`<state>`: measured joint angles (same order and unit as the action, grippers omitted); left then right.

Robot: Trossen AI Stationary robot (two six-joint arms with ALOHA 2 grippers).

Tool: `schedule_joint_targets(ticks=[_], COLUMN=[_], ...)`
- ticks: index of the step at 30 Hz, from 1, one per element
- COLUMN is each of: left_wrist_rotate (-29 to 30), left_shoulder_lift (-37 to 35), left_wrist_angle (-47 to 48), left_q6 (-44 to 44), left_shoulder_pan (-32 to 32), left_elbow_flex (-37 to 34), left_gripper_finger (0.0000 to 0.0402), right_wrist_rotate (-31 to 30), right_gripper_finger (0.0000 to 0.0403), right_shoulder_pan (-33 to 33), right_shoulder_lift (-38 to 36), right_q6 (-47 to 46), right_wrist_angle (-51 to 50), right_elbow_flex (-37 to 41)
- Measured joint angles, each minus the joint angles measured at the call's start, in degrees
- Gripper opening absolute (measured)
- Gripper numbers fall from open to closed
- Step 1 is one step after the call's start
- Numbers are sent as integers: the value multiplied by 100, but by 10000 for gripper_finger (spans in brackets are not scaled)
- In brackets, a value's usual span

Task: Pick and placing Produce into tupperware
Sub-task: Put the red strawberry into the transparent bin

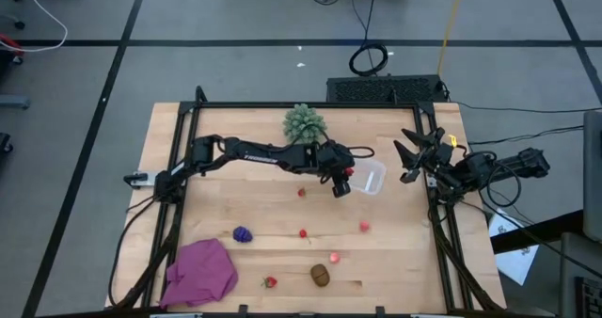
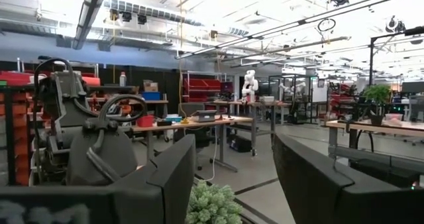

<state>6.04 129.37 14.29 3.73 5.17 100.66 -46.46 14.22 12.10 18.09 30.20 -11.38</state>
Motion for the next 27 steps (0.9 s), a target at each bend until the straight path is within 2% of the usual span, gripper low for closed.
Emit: schedule_joint_targets(ticks=[15, 27], left_wrist_rotate=[-50, -127], left_shoulder_lift=[193, 205], left_wrist_angle=[-415, -365], left_q6=[46, 28], left_shoulder_pan=[-1, -1], left_elbow_flex=[2, -4], left_gripper_finger=[157, 157], right_wrist_rotate=[4, 9], right_gripper_finger=[192, 192], right_shoulder_pan=[0, 0], right_shoulder_lift=[1, 4], right_q6=[-90, -90], right_wrist_angle=[-1, 0], right_elbow_flex=[0, 0])
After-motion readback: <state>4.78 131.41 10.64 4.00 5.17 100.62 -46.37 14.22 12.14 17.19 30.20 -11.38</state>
